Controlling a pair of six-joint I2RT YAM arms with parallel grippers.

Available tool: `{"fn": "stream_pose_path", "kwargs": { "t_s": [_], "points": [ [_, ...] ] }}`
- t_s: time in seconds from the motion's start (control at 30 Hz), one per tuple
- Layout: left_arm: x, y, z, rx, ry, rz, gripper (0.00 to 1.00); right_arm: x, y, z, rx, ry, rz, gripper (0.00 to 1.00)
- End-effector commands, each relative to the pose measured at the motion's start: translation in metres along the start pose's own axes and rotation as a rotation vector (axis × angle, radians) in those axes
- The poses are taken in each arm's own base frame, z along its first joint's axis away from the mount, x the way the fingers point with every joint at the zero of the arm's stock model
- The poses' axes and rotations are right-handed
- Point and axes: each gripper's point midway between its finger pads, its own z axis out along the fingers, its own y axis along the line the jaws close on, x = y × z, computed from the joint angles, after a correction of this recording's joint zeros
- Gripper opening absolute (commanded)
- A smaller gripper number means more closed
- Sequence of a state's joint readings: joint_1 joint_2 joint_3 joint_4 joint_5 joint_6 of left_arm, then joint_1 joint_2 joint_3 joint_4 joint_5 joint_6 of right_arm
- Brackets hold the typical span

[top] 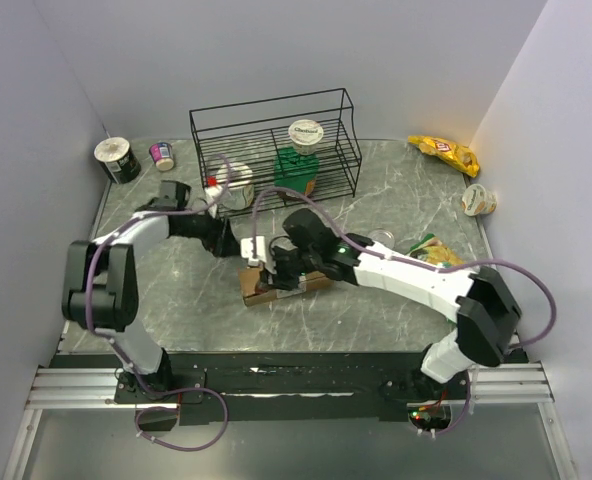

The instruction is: Unpack the express box

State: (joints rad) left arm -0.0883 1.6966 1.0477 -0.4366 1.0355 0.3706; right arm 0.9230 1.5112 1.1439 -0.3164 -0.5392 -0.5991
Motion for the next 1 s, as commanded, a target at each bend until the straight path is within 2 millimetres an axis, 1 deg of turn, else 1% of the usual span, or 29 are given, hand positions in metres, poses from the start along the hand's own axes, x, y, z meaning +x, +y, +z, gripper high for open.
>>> {"fn": "stream_pose_path", "kwargs": {
  "t_s": [0.0, 0.03, 0.07, 0.1, 0.13, 0.17, 0.2, 0.23, 0.27, 0.3, 0.33, 0.4, 0.43, 0.47, 0.5, 0.57, 0.6, 0.67, 0.7, 0.73, 0.8, 0.83, 0.9, 0.93, 0.97],
  "points": [
    [-0.088, -0.004, -0.046, -0.141, -0.218, 0.148, 0.86, -0.055, -0.027, 0.017, 0.057, -0.124, -0.01, 0.0],
    [-0.093, -0.004, -0.052, -0.158, -0.232, 0.149, 0.87, -0.059, -0.03, 0.02, 0.064, -0.131, -0.01, 0.0],
    [-0.097, -0.007, -0.056, -0.162, -0.241, 0.161, 0.87, -0.069, -0.037, 0.021, 0.077, -0.149, -0.019, 0.0],
    [-0.094, -0.009, -0.058, -0.161, -0.231, 0.145, 0.87, -0.069, -0.043, 0.029, 0.084, -0.152, -0.019, 0.0],
    [-0.095, -0.01, -0.06, -0.162, -0.229, 0.153, 0.87, -0.073, -0.048, 0.032, 0.1, -0.157, -0.022, 0.0],
    [-0.093, -0.01, -0.06, -0.164, -0.221, 0.15, 0.87, -0.081, -0.055, 0.032, 0.116, -0.172, -0.035, 0.0],
    [-0.092, -0.011, -0.061, -0.166, -0.216, 0.145, 0.87, -0.081, -0.061, 0.039, 0.122, -0.174, -0.038, 0.0],
    [-0.088, -0.012, -0.061, -0.167, -0.21, 0.131, 0.86, -0.086, -0.064, 0.041, 0.129, -0.185, -0.047, 0.0],
    [-0.088, -0.013, -0.063, -0.174, -0.214, 0.134, 0.86, -0.092, -0.07, 0.042, 0.147, -0.196, -0.057, 0.0],
    [-0.085, -0.014, -0.062, -0.178, -0.215, 0.122, 0.87, -0.087, -0.074, 0.049, 0.149, -0.181, -0.06, 0.0],
    [-0.088, -0.015, -0.064, -0.185, -0.226, 0.133, 0.87, -0.093, -0.081, 0.049, 0.164, -0.188, -0.074, 0.0],
    [-0.091, -0.019, -0.069, -0.204, -0.239, 0.144, 0.87, -0.088, -0.092, 0.051, 0.197, -0.166, -0.079, 0.0],
    [-0.091, -0.019, -0.07, -0.212, -0.242, 0.145, 0.87, -0.09, -0.095, 0.047, 0.2, -0.165, -0.068, 0.0],
    [-0.094, -0.022, -0.072, -0.221, -0.251, 0.152, 0.87, -0.088, -0.101, 0.042, 0.204, -0.168, -0.054, 0.0],
    [-0.093, -0.02, -0.073, -0.234, -0.254, 0.136, 0.87, -0.093, -0.101, 0.033, 0.212, -0.179, -0.052, 0.0],
    [-0.095, -0.021, -0.074, -0.249, -0.27, 0.141, 0.87, -0.088, -0.102, 0.023, 0.222, -0.175, -0.029, 0.0],
    [-0.091, -0.019, -0.073, -0.255, -0.27, 0.12, 0.87, -0.094, -0.103, 0.011, 0.237, -0.192, -0.032, 0.0],
    [-0.088, -0.015, -0.071, -0.261, -0.275, 0.112, 0.88, -0.087, -0.097, 0.006, 0.232, -0.184, -0.021, 0.0],
    [-0.084, -0.013, -0.068, -0.255, -0.269, 0.099, 0.87, -0.089, -0.094, 0.001, 0.235, -0.19, -0.024, 0.0],
    [-0.082, -0.011, -0.066, -0.249, -0.264, 0.092, 0.87, -0.081, -0.091, 0.001, 0.237, -0.175, -0.005, 0.0],
    [-0.074, -0.001, -0.059, -0.24, -0.244, 0.056, 0.87, -0.078, -0.088, -0.002, 0.253, -0.166, 0.002, 0.0],
    [-0.068, 0.005, -0.053, -0.227, -0.229, 0.029, 0.86, -0.069, -0.087, 0.0, 0.273, -0.145, 0.023, 0.0],
    [-0.063, 0.011, -0.047, -0.215, -0.221, 0.011, 0.86, -0.068, -0.086, -0.003, 0.288, -0.152, 0.034, 0.0],
    [-0.058, 0.017, -0.042, -0.214, -0.208, -0.008, 0.86, -0.064, -0.083, -0.001, 0.294, -0.141, 0.046, 0.0],
    [-0.056, 0.018, -0.039, -0.21, -0.203, -0.011, 0.86, -0.061, -0.084, -0.002, 0.307, -0.132, 0.052, 0.0]
  ]
}}
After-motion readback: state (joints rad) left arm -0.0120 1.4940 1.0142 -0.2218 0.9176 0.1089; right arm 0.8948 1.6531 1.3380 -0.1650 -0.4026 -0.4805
